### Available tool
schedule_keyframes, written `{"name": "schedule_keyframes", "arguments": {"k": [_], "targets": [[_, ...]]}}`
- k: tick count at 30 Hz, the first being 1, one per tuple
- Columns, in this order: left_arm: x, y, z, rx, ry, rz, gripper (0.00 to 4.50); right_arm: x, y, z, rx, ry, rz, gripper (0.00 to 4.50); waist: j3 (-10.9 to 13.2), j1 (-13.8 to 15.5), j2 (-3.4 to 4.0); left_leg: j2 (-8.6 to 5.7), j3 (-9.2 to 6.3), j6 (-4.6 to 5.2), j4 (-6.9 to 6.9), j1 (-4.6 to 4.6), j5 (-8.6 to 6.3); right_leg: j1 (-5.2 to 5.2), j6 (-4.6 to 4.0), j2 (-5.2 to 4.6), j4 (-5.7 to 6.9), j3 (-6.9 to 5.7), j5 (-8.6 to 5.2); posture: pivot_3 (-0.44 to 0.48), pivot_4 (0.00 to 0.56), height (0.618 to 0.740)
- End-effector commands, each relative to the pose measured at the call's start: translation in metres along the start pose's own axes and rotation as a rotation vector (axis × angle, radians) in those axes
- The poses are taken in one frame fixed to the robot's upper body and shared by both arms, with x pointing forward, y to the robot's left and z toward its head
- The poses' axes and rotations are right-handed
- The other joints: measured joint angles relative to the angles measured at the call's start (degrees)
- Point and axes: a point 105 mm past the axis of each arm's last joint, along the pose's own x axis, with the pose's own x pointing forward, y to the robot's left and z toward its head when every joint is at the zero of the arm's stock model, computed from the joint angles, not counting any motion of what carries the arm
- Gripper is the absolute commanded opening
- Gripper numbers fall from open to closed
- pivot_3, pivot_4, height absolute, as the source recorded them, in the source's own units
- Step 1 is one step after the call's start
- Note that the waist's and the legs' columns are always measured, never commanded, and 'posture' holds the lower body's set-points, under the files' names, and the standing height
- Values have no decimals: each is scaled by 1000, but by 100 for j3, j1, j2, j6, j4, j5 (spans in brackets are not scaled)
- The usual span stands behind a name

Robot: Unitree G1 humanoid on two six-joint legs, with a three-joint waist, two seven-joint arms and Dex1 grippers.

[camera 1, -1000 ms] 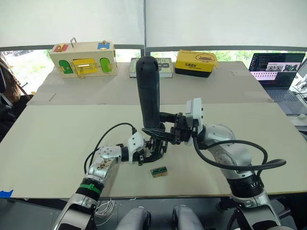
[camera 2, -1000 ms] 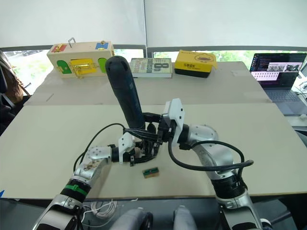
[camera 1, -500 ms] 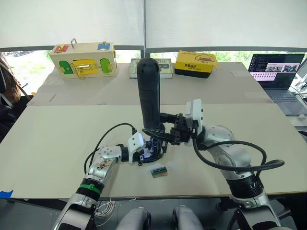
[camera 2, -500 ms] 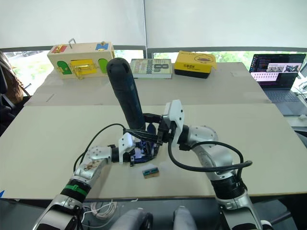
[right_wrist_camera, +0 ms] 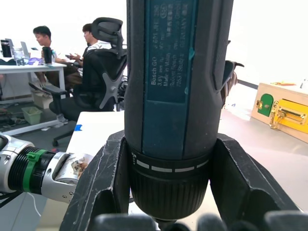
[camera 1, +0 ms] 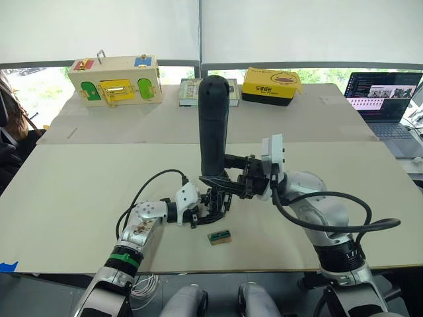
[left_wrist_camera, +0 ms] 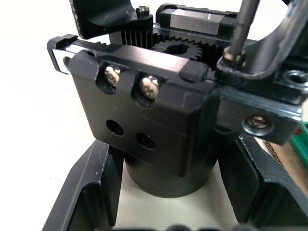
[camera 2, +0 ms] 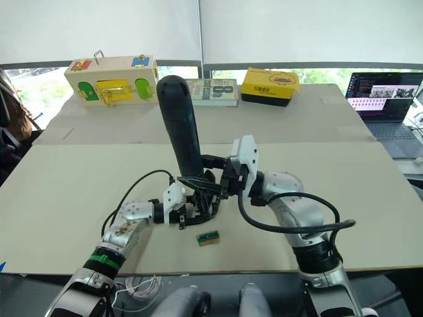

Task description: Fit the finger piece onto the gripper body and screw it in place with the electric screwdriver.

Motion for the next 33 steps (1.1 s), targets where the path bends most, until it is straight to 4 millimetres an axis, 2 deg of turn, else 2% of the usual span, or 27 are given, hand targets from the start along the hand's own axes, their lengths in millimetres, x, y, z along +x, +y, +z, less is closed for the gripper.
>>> {"name": "schedule_keyframes", "arguments": {"k": [1,10,19,21,24,30,33], "targets": [[0,-3,-11,-17,47,-7,2317,2,5,41,-106,-110,57,1902,1,0,0,0,0,0,0,-2,0,-2,0,0,0,0,0,0,150,740],[0,0,-17,-29,85,15,2317,0,8,67,-148,-174,107,1902,4,4,1,0,0,0,0,-17,0,-7,0,-1,-1,-2,0,0,150,740],[-1,-1,-24,-63,115,18,2317,-3,9,69,-146,-163,116,1902,4,13,1,0,0,-1,0,-15,1,-6,0,-3,0,-3,1,0,150,740],[-2,1,-27,-83,124,39,3346,-2,14,75,-164,-180,144,1902,4,14,1,0,0,-1,0,-14,1,-5,1,-4,0,-3,1,0,150,740],[-7,1,-29,-85,131,44,4490,2,21,91,-184,-216,182,1902,4,6,2,0,0,-1,0,-14,1,-5,1,-4,3,-2,1,0,150,740],[-28,5,-27,-91,129,64,4490,-4,21,106,-192,-216,170,1902,4,-47,1,10,-1,-3,0,-11,2,-5,3,3,3,-2,0,0,150,740],[-52,6,-22,-80,126,78,4490,-25,18,109,-210,-158,115,1902,4,-99,2,11,0,-2,-2,-17,2,-5,0,2,7,2,-1,0,150,740]]}}
